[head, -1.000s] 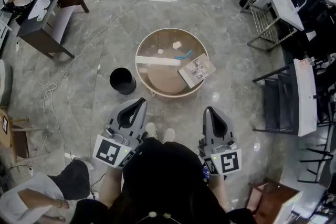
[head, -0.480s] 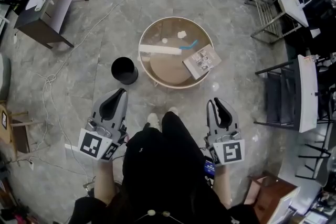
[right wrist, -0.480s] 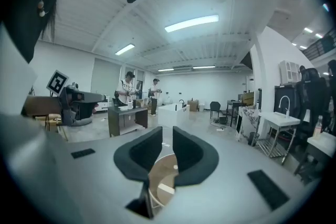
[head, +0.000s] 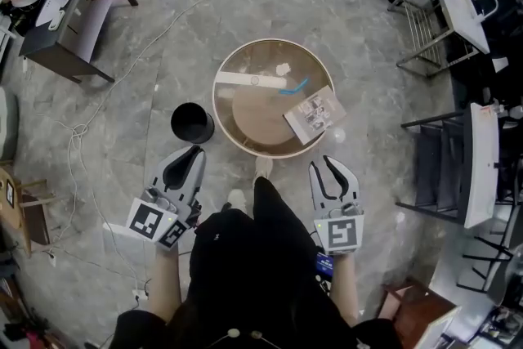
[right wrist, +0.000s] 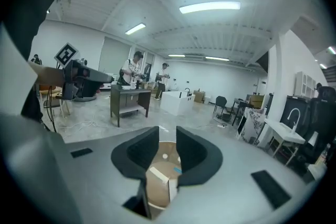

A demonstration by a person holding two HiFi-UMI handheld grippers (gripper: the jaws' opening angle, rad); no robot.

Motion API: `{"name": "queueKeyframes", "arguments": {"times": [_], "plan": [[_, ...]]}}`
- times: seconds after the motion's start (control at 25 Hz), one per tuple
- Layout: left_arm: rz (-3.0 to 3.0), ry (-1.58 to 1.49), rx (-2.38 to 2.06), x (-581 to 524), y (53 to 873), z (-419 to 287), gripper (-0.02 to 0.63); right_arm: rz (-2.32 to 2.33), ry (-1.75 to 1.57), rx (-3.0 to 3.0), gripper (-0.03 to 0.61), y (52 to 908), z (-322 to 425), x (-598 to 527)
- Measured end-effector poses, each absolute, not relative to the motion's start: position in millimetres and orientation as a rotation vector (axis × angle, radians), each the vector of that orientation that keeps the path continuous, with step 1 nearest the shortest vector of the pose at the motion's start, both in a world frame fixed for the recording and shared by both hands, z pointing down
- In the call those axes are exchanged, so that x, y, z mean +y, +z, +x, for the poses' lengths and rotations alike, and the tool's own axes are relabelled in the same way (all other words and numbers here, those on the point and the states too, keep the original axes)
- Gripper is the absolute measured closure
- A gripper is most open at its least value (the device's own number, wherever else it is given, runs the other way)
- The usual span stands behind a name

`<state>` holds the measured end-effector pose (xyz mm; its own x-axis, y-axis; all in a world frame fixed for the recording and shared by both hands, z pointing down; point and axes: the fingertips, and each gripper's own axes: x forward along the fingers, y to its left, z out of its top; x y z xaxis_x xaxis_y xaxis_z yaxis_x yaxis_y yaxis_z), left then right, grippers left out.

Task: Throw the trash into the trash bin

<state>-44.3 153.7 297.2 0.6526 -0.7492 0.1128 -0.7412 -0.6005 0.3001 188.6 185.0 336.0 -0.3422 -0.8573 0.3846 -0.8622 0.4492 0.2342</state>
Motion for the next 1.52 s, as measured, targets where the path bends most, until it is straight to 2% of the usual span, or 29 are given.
{"name": "queueKeyframes", "arguments": {"times": [0.12,0.52,0.84,1.04,1.52], "plan": [[2.468,0.004,-1.174,118,322,-28,0.54,1.382,0.085,-2.239,0.465,367,203,148],[2.259,0.263,-1.137,34,463,16,0.538,1.078,0.268,-2.149,0.452,532,232,31],[2.03,0.669,-0.891,34,628,43,0.54,1.021,0.464,-1.91,0.473,672,245,-14],[1.844,0.852,-0.741,54,710,47,0.541,0.95,0.508,-1.807,0.471,726,248,-30],[1.671,0.839,-0.794,-12,799,44,0.543,0.713,0.535,-1.689,0.422,839,236,-74]]}}
